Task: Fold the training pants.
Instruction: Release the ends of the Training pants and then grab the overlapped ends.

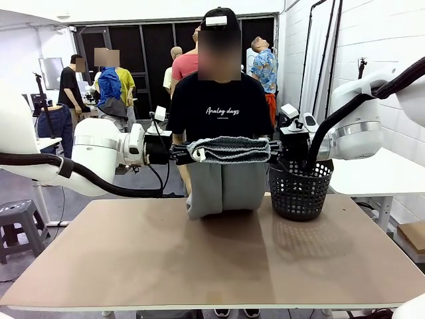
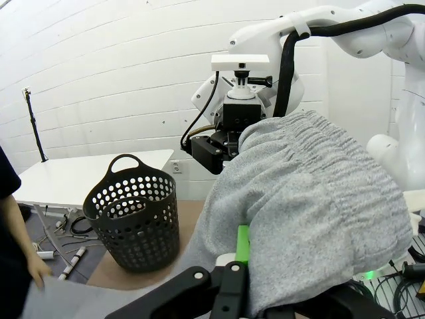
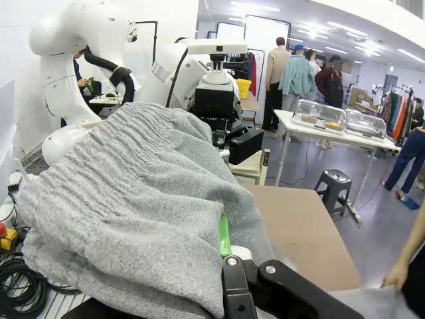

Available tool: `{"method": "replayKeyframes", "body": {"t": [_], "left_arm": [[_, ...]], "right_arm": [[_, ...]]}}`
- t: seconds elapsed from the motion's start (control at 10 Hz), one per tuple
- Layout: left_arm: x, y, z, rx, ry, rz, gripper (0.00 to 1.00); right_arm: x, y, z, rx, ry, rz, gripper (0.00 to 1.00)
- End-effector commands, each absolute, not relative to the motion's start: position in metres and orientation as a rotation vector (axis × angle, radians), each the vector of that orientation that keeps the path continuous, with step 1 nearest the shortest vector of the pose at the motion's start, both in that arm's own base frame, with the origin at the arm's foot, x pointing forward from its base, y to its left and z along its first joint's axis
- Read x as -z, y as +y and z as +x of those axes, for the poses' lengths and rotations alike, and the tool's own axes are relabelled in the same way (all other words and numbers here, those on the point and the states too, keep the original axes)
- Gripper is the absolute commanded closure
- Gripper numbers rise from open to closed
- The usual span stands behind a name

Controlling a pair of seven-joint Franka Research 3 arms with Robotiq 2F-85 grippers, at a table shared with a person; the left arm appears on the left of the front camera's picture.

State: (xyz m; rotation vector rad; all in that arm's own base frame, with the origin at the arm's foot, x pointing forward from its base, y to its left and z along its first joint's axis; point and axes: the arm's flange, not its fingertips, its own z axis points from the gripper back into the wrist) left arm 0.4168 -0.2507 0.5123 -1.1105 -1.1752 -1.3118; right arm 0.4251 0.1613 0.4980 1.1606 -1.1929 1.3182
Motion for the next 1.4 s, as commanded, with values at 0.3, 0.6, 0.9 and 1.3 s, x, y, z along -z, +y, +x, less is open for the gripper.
{"method": "replayKeyframes", "body": {"t": [0.3,0.6,0.9,1.3], "left_arm": [[-0.5166,-0.2519,0.4151,1.308,-1.172,-1.114,1.00],[-0.5166,-0.2519,0.4151,1.308,-1.172,-1.114,1.00],[-0.5166,-0.2519,0.4151,1.308,-1.172,-1.114,1.00],[-0.5166,-0.2519,0.4151,1.308,-1.172,-1.114,1.00]], "right_arm": [[-0.4978,0.1613,0.4229,-1.310,-1.215,1.175,1.00],[-0.4978,0.1613,0.4229,-1.310,-1.215,1.175,1.00],[-0.4978,0.1613,0.4229,-1.310,-1.215,1.175,1.00],[-0.4978,0.1613,0.4229,-1.310,-1.215,1.175,1.00]]}}
